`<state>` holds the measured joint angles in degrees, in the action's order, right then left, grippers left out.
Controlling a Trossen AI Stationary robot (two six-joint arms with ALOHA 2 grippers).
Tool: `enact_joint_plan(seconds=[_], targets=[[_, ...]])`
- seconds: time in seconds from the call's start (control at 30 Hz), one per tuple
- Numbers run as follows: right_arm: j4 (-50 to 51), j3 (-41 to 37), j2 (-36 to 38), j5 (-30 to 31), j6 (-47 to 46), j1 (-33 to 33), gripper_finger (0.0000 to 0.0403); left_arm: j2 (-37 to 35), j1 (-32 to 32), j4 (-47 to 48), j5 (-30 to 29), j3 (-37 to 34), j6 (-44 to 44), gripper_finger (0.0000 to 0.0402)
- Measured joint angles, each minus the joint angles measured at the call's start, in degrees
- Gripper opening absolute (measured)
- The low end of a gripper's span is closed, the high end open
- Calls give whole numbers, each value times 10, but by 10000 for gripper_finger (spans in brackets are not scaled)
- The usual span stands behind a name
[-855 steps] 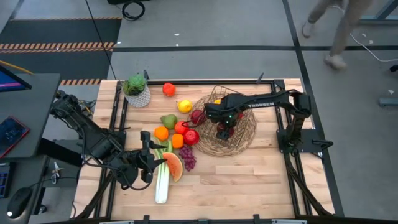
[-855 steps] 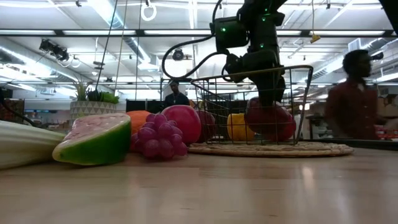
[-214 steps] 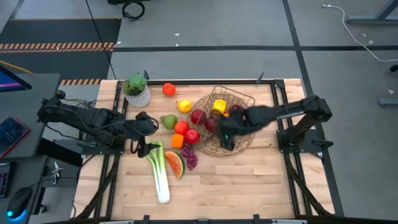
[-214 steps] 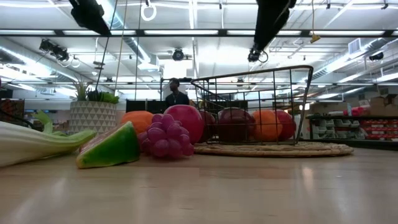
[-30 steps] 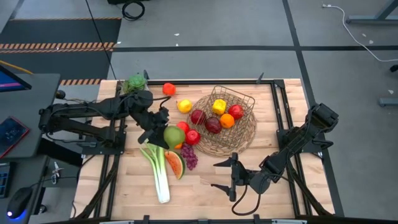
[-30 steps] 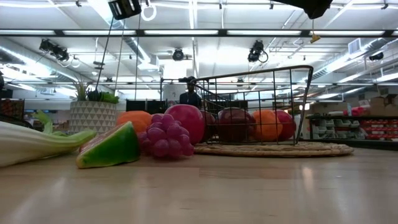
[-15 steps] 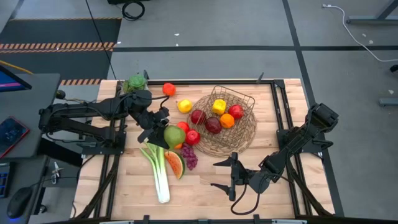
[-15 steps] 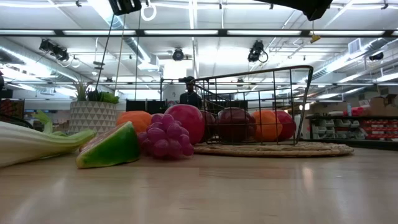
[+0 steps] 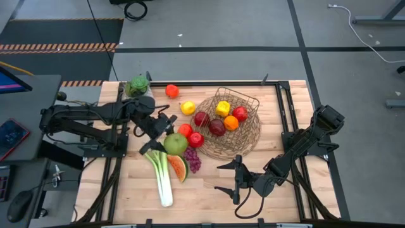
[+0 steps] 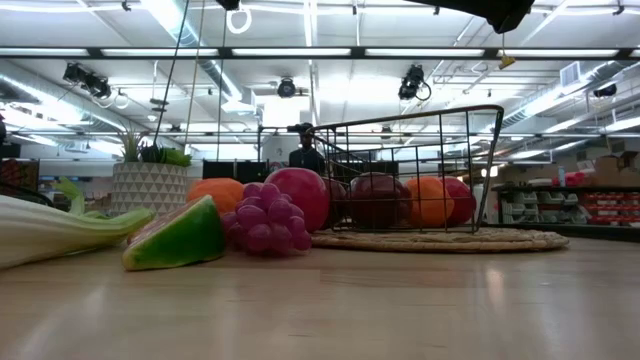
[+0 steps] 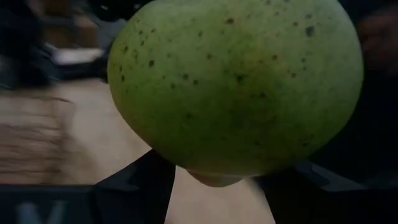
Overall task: Build produce basket
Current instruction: Put the green pear into the gold wire basket
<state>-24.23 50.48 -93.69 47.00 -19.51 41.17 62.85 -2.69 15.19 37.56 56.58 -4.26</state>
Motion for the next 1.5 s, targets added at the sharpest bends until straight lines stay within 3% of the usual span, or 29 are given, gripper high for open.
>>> enact_joint_plan(seconds=[0.1,0.27,0.4,0.57,0.83,1.2,1.5], targets=[[0,0,0,0,0,0,375,0,12,32,-98,0,-145,215],[0,0,0,0,2,-1,375,0,44,80,-321,0,-316,215],[1,0,0,0,2,-5,375,0,67,87,-466,0,-391,215],[4,0,0,-3,2,-6,375,0,107,92,-580,0,-462,215],[4,0,0,-3,2,-6,375,2,179,92,-810,0,-596,215],[4,0,0,-3,1,-6,375,73,257,91,-999,0,-810,215],[4,0,0,-4,0,-6,375,156,305,86,-1053,0,-870,215]])
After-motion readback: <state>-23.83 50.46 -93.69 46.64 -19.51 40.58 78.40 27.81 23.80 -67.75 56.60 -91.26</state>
